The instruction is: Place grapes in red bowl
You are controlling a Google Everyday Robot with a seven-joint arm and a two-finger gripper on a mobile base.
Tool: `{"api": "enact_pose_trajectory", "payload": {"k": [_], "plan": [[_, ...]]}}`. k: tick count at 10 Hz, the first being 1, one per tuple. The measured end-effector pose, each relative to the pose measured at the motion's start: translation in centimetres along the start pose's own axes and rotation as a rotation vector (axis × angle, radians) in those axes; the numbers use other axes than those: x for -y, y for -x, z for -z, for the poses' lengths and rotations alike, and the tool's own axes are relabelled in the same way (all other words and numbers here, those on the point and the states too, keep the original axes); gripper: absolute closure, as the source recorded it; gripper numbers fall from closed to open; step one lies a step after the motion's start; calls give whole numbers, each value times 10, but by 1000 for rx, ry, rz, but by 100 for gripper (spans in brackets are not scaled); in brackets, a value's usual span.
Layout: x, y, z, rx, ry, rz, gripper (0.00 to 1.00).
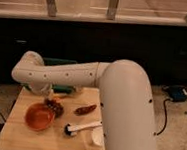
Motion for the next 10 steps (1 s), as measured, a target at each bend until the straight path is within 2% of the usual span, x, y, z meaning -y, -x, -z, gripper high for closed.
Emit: {"api": "enact_pose_trajectory", "payload": {"k": [3, 5, 7, 10], "plan": [[3, 2, -2, -2, 1, 11, 73], [3, 3, -3, -4, 2, 15, 66], [8, 6, -4, -6, -3, 23, 70], [9, 8, -4, -8, -6, 27, 70]]}}
